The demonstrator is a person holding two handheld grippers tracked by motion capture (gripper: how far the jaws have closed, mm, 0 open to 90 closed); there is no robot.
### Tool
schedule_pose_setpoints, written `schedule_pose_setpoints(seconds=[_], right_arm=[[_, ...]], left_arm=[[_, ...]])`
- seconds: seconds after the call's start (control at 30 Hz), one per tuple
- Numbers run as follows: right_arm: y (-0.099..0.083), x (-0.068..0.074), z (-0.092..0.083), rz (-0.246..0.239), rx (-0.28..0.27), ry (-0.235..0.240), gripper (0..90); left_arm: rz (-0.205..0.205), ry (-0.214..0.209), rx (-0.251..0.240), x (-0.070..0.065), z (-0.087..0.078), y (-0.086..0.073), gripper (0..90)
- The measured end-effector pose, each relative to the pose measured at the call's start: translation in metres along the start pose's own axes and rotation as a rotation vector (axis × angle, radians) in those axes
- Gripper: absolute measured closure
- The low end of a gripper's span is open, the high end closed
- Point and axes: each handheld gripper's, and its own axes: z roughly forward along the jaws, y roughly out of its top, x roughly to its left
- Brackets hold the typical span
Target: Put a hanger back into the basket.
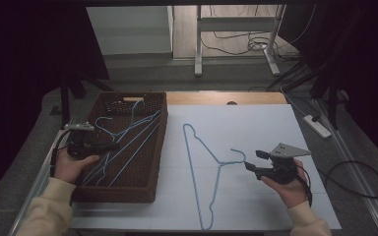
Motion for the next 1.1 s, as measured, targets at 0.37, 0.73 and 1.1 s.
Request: schedule_pose_setpoints(seconds=[0.37, 0.73, 1.1], right_arm=[[0.000, 0.000, 0.000, -0.002, 0.002, 0.001, 37.1], [0.000, 0.000, 0.000, -0.004, 0.005, 0.001, 37.0], [0.000, -0.001, 0.001, -0.001, 0.013, 0.004, 36.4]], left_arm=[[-0.092, 0.158, 0.109, 0.012, 0.013, -0.005, 86.2], [-0.101, 0.327, 0.145, 0.014, 0.019, -0.004, 60.4], [0.005, 0.252, -0.146, -0.013, -0.011, 0.005, 34.3]])
